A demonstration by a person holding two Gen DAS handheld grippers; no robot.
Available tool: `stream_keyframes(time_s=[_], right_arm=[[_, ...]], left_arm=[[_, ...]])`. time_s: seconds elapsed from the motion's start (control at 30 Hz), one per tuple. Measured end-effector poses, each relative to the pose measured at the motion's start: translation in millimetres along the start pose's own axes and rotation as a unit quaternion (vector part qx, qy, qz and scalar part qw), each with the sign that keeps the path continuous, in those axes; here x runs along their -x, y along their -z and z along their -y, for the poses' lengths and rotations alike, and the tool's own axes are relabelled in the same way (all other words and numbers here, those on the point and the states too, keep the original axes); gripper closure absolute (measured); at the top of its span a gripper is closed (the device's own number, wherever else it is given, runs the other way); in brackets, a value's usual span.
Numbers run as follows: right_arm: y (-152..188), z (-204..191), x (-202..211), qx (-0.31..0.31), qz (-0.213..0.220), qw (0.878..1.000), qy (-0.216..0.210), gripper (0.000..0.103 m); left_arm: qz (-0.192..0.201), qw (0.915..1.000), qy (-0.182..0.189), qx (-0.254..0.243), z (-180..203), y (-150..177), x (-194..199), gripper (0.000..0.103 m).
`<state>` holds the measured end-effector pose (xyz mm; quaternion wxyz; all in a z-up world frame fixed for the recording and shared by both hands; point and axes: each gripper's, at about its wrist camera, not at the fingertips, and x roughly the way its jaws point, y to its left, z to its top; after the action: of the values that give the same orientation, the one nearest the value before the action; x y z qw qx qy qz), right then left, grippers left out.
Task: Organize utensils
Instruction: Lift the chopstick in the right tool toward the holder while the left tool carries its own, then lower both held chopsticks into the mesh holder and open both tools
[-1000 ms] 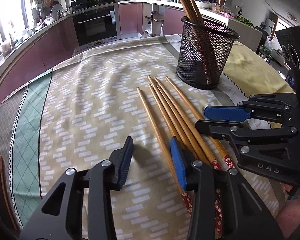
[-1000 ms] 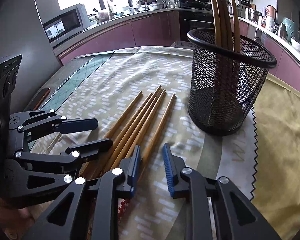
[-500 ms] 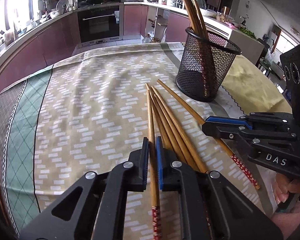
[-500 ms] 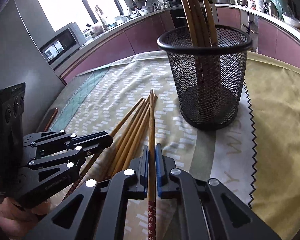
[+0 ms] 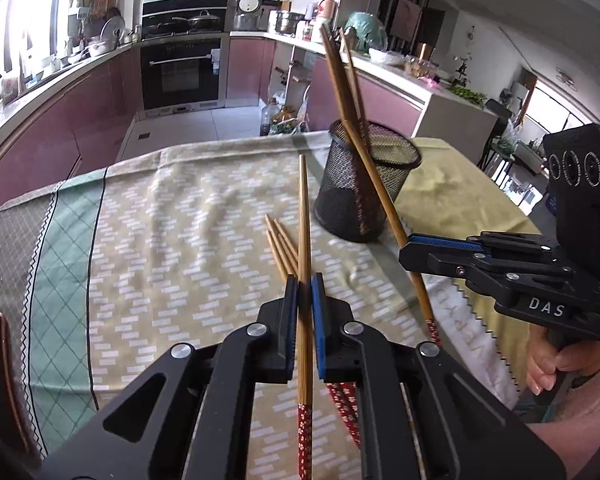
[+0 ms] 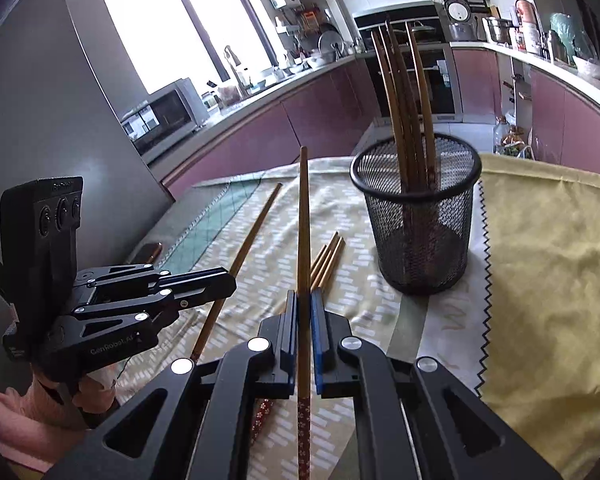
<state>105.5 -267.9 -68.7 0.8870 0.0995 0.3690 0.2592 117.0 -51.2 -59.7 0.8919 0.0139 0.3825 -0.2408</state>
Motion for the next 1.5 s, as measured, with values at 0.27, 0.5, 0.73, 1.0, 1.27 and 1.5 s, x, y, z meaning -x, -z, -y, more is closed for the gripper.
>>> stream_keyframes(time_s=[0.27,0.5,0.73,1.0,1.27,1.5], right_arm=[[-7.8,4.8,24.0,-0.003,0.039,0.999,-0.011,0.097],[-14.5,9.0,41.0,-0.003,0.069,0.998,-0.013,0.097],[-30.6,13.1,54.1,0.005,0.096,0.995,-0.007,0.097],[-54.0,14.3,71.4,0.028,0.126,0.992,0.01,0.097],[-81.0,15.2,88.4,0.052,0.159,0.985,0.033,0.097],[-104.1,19.8,93.8,0.065,0.181,0.98,0.05,0.097]], left_arm=[[0.033,0.9982,0.049,0.002,6.9,-12.2,32.7,0.095],[0.062,0.9953,0.074,0.005,8.8,-25.1,57.1,0.095],[0.08,0.9936,0.08,0.003,14.0,-39.2,63.8,0.095],[0.1,0.9913,0.085,0.0,19.3,-64.9,62.7,0.095],[0.131,0.9872,0.091,-0.009,28.1,-103.6,66.8,0.095],[0.161,0.9826,0.092,-0.013,37.3,-134.2,69.7,0.095]])
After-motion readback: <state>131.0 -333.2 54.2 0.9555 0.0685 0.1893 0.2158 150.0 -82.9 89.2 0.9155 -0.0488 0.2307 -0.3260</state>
